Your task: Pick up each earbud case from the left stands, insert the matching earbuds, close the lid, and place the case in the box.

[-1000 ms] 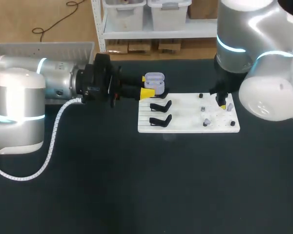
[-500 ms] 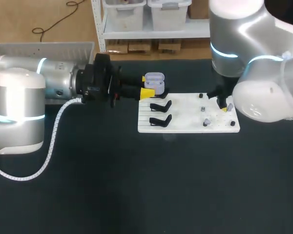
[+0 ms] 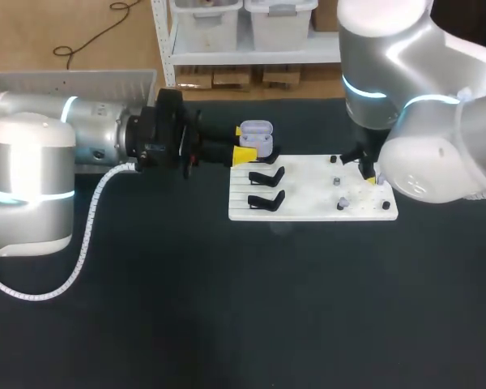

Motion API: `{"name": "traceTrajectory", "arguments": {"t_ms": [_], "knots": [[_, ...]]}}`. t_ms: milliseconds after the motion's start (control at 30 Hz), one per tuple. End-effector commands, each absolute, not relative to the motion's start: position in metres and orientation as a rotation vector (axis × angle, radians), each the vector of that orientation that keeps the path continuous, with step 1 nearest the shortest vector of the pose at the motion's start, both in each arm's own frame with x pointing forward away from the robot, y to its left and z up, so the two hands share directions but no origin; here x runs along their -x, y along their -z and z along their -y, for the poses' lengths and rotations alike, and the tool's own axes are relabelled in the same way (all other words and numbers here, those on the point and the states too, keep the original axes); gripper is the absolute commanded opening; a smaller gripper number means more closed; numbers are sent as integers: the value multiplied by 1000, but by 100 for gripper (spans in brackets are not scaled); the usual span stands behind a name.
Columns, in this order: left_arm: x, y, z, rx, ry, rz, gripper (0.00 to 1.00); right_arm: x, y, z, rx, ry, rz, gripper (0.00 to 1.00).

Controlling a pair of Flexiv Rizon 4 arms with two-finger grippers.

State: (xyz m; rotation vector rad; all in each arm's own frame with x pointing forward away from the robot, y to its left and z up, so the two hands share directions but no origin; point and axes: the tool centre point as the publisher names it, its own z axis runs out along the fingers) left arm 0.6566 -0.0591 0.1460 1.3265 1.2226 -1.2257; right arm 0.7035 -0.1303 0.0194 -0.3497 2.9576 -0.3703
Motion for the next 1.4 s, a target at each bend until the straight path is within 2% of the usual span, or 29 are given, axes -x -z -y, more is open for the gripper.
{"name": "traceTrajectory", "arguments": {"t_ms": [33, 700, 1200, 1400], "knots": [[-657, -146, 59, -1328, 1227, -1223, 0, -703, -16, 130, 346, 376, -2953, 34], [-657, -146, 59, -1328, 1227, -1223, 0, -701, -15, 132, 340, 415, -2942, 25], [-657, -146, 59, -1328, 1227, -1223, 0, -705, -11, 133, 344, 433, -2935, 30], [-657, -146, 59, -1328, 1227, -1223, 0, -707, -9, 133, 346, 453, -2933, 29]]}}
